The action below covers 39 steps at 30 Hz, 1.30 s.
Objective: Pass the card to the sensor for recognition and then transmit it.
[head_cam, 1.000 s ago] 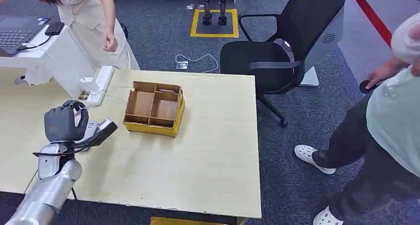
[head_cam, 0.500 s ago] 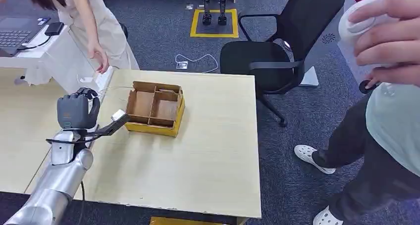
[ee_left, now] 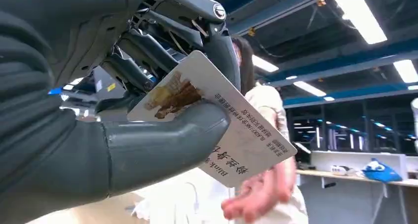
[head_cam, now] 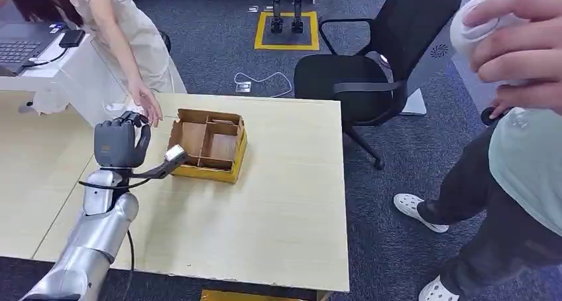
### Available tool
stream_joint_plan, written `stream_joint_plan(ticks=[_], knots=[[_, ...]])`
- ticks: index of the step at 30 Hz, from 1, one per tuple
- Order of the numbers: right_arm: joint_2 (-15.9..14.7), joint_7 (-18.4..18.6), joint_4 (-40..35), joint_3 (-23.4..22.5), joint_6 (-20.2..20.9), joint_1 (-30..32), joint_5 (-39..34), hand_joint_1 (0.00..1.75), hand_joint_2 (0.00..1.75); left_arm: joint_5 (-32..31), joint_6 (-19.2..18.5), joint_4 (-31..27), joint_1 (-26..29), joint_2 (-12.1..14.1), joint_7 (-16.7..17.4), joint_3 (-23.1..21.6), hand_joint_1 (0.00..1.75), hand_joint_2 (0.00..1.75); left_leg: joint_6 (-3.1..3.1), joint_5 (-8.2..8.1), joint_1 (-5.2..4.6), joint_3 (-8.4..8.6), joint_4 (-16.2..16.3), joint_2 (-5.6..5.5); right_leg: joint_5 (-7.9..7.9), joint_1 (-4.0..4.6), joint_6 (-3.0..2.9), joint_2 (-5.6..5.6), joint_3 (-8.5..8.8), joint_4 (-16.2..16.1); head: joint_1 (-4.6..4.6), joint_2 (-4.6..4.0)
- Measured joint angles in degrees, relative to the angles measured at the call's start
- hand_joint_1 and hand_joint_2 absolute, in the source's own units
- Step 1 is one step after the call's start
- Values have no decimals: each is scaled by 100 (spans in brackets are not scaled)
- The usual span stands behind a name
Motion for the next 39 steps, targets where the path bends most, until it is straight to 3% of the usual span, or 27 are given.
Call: stream_joint_plan(ticks=[7, 8, 27, 30, 33, 36, 39], knots=[[0, -18, 0, 2, -2, 1, 2, 0, 175, -133, 0, -7, -4, -85, -52, 179, 175, 175, -1, 1, 0, 1, 0, 0, 0, 0, 0, 0, 0, 0, 0, 0], [0, -20, 0, 2, -2, 1, 0, 0, 175, -133, 0, -7, -7, -92, -52, 192, 0, 175, -1, 1, 0, 1, 0, 0, 0, 0, 0, 0, 0, 0, 0, 0], [15, -26, 0, 2, -20, 3, -2, 0, 175, -234, 0, -9, -30, -138, 173, 321, 0, 175, 0, 1, 0, 0, 0, 0, 0, 0, 0, 0, 0, 0, 0, 2], [15, -24, 0, 2, -39, 4, -11, 0, 175, 55, 0, 46, -43, -138, 83, 321, 0, 175, 0, 1, 0, 0, 0, 0, 0, 0, 0, 0, -1, 0, 0, 0], [15, -53, 0, 2, -57, 4, -55, 0, 175, 766, -44, 333, -144, -138, -204, 312, 0, 175, 0, 1, 0, 1, 0, 0, 0, 0, 0, 0, -1, 0, 0, 0], [15, -77, 0, 2, -57, 10, -88, 0, 175, 1262, -298, 453, -191, -122, -374, 238, 0, 175, 0, 1, 0, 1, 0, 1, 0, 0, 0, 1, -2, 0, 0, 0], [13, -151, 0, 2, -52, 30, -127, 0, 175, 1699, -1271, 503, -245, 62, -457, -90, 0, 175, -1, 1, 1, 1, 0, 2, 0, 0, 0, 3, -2, 0, 0, 0]])
